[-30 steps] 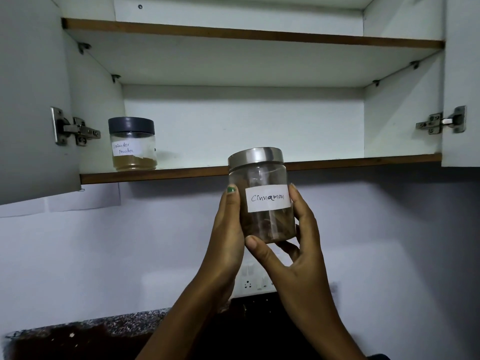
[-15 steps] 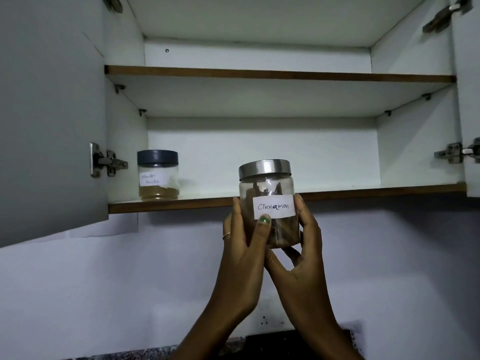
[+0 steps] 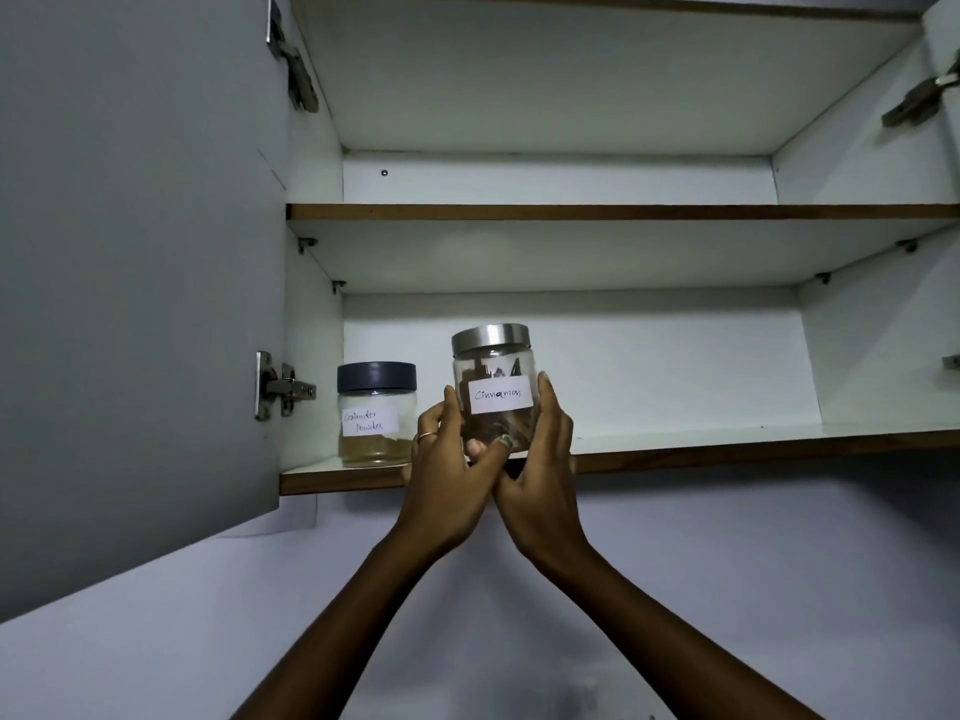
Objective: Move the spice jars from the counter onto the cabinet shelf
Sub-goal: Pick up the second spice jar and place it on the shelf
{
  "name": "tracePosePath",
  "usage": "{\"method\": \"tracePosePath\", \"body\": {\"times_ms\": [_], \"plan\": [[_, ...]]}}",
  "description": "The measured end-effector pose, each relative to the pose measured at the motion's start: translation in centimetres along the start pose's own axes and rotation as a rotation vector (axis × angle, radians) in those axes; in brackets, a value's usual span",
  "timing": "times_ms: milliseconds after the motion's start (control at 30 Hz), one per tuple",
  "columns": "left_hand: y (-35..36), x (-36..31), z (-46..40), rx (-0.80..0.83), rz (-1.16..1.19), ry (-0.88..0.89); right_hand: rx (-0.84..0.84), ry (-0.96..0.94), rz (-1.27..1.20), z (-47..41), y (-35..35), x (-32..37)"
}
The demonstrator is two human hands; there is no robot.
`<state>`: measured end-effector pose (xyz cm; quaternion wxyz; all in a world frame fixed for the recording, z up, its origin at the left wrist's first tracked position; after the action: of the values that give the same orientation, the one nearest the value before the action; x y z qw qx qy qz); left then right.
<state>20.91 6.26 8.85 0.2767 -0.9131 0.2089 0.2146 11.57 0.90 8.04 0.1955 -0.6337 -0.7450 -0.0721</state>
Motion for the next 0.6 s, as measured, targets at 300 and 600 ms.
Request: {"method": "tracePosePath", "body": {"times_ms": [300, 600], "plan": [[0.2, 3.6, -2.4, -0.003, -0.198, -0.036, 0.015, 0.125, 0.406, -0.8, 3.4, -3.3], [0.8, 4.8, -3.0, -0.042, -0.363, -0.131, 0.123, 0.213, 0.700, -0.7, 4.5, -3.6]]}}
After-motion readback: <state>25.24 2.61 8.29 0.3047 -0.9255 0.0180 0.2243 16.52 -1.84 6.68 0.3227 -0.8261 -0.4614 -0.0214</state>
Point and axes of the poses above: each hand's wrist, its own z-axis away from the middle knuckle, its own y-axis out of the palm, x = y × z, the point moved 10 cm from there along -z, towards the middle knuckle, and after that the axes turned 7 degrees about x, right-handed, at the moved point
